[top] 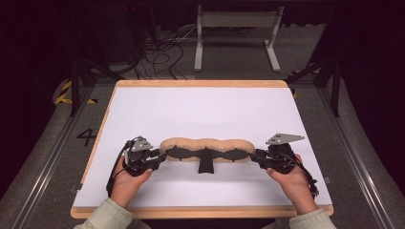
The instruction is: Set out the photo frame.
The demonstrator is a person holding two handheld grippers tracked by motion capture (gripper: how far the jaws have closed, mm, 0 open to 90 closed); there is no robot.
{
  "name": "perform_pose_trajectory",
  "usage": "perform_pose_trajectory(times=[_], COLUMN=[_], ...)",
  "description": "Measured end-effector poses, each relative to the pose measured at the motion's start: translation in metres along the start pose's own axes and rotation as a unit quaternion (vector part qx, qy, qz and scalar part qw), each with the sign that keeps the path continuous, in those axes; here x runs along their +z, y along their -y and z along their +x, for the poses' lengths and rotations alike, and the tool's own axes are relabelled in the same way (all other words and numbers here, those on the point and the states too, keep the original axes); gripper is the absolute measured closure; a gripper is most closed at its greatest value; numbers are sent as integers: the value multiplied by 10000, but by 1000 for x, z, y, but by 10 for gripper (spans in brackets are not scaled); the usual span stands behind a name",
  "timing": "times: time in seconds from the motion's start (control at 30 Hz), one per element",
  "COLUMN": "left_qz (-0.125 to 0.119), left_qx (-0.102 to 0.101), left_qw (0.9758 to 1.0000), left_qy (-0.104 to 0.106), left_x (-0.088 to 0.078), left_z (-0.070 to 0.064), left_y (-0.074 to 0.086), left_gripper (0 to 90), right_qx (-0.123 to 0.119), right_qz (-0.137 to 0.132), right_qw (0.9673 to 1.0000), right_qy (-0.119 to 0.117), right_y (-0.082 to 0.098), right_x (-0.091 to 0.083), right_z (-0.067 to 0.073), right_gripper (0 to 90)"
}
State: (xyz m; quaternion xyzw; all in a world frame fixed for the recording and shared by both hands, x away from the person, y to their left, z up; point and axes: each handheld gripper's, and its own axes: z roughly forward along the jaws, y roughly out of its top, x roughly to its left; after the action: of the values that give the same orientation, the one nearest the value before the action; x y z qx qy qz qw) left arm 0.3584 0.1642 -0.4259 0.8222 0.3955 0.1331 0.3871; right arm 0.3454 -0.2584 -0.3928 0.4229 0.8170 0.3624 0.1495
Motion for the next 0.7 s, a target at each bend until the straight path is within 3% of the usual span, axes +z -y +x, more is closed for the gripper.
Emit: perform_pose_trajectory(times=[0.13,0.37,0.53,0.7], left_qz=[38,-1,23,31], left_qx=[31,-35,21,36], left_qw=[10000,9991,9994,9991], left_qy=[77,424,351,420], left_x=[-2,-4,-4,-7], left_z=[-1,4,3,3], left_y=[2,8,11,11], left_gripper=[675,631,610,608], right_qx=[-102,-172,-308,-484], right_qz=[-2,25,29,-114], right_qw=[9999,9995,9994,9987], right_qy=[-112,-268,-174,-143], right_y=[5,7,5,6], right_x=[-4,-7,-9,-14], right_z=[2,2,3,-1], right_gripper=[692,675,611,624])
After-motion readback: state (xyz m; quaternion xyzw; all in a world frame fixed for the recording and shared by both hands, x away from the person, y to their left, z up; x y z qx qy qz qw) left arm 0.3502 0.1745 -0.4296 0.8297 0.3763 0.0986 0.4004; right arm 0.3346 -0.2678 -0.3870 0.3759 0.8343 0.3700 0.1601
